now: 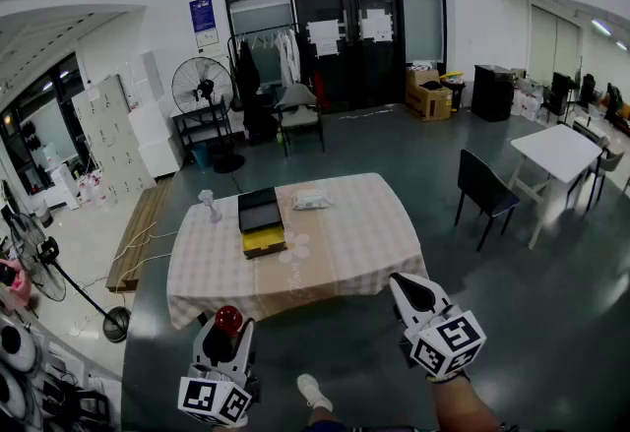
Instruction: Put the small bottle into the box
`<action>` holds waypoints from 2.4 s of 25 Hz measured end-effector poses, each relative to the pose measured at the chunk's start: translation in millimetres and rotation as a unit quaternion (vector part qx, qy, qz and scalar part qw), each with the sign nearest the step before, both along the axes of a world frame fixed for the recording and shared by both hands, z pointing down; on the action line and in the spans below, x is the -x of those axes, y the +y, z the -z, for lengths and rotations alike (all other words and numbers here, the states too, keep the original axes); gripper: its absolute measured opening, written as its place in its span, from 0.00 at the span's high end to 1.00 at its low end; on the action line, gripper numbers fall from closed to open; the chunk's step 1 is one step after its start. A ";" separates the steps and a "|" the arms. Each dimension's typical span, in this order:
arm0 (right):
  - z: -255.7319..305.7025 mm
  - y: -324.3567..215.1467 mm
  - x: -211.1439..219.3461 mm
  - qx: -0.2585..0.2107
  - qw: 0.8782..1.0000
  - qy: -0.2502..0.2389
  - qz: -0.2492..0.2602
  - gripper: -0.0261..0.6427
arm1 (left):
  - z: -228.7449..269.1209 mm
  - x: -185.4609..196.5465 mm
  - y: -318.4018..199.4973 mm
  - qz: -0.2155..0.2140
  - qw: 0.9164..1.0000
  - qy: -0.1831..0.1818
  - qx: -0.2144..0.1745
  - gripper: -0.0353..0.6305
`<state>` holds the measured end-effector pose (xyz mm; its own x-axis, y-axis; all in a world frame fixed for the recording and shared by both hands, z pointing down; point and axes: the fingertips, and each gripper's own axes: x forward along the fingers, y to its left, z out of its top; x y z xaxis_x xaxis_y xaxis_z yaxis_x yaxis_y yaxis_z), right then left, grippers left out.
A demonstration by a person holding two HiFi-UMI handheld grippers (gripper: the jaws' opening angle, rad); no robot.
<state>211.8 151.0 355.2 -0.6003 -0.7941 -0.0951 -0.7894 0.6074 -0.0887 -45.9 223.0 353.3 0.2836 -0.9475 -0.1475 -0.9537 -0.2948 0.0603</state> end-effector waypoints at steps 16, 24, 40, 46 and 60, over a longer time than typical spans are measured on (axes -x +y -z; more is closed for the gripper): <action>10.6 22.2 4.8 -0.003 1.000 0.018 0.009 0.95 | 5.3 -5.5 27.4 0.017 1.000 -0.026 -0.001 0.59; 12.5 29.0 1.1 -0.012 1.000 -0.006 0.021 0.95 | 4.0 -10.5 34.7 0.017 0.999 -0.032 0.000 0.59; 11.5 -12.0 34.9 -0.008 0.999 -0.011 0.032 0.95 | 2.2 21.3 -6.0 0.017 0.999 -0.039 -0.005 0.59; 3.2 -50.9 55.9 0.006 1.000 0.002 0.029 0.95 | -1.6 42.9 -47.9 0.017 0.999 -0.043 -0.004 0.59; 15.2 -189.2 126.3 0.021 0.999 0.029 0.032 0.95 | -5.1 103.6 -193.5 0.007 0.999 -0.033 0.030 0.59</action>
<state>85.5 -38.1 339.9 -0.6536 -0.7564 -0.0259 -0.7535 0.6536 -0.0713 -149.5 29.5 358.4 0.2778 -0.9579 -0.0726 -0.9600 -0.2796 0.0146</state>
